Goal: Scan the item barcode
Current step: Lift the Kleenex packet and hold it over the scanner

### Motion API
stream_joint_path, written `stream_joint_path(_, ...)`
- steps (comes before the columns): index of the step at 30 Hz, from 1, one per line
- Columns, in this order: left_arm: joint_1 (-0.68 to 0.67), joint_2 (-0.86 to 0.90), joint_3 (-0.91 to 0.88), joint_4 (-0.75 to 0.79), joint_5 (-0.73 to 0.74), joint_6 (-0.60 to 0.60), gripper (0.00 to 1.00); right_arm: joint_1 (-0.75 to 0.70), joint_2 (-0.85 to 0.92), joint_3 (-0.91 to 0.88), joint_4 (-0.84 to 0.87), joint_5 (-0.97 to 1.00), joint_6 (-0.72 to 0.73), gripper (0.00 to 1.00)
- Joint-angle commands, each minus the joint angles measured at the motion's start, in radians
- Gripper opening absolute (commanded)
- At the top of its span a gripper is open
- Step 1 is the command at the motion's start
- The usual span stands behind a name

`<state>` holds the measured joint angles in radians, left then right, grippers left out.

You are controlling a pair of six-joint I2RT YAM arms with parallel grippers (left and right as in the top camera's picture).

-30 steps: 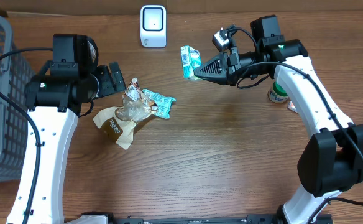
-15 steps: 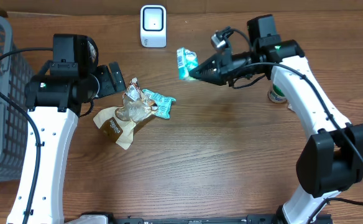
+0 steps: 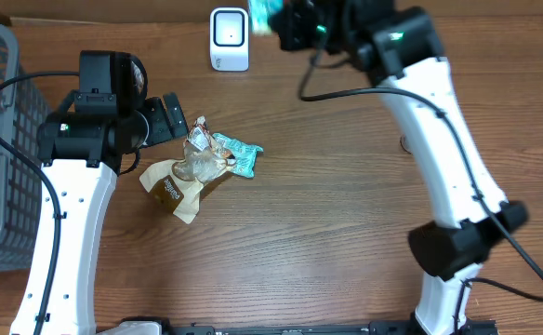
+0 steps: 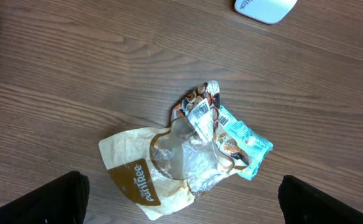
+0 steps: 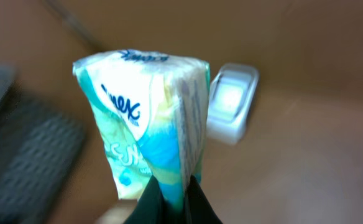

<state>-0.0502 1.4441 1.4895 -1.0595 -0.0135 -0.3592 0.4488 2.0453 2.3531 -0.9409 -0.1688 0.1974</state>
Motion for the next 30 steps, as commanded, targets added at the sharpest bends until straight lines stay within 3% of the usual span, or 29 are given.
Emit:
stream_joint_path(1,0.005,-0.002,0.017,0.001,-0.013,0.023,0.99,0.04,0.132,0.002,0.119,0.422,-0.209,0.04)
stream_joint_path(6,0.005,-0.002,0.017,0.001,-0.013,0.023,1.0,0.061,0.275,0.002,0.367,0.513,-0.484,0.04)
stream_joint_path(10,0.005,-0.002,0.017,0.001,-0.013,0.023,1.0,0.061,0.367,0.002,0.502,0.513,-0.819,0.04)
stream_joint_path(13,0.005,-0.002,0.017,0.001,-0.013,0.023,1.0,0.062,0.413,0.002,0.578,0.512,-0.945,0.04)
stream_joint_path(18,0.005,-0.002,0.017,0.001,-0.013,0.023,1.0,0.062,0.49,0.002,0.694,0.512,-1.046,0.04)
stream_joint_path(25,0.005,-0.002,0.017,0.001,-0.013,0.023,1.0,0.081,0.577,0.002,0.73,0.515,-1.226,0.04)
stream_joint_path(30,0.005,-0.002,0.017,0.001,-0.013,0.023,0.99,0.095,0.589,0.002,0.76,0.517,-1.25,0.04)
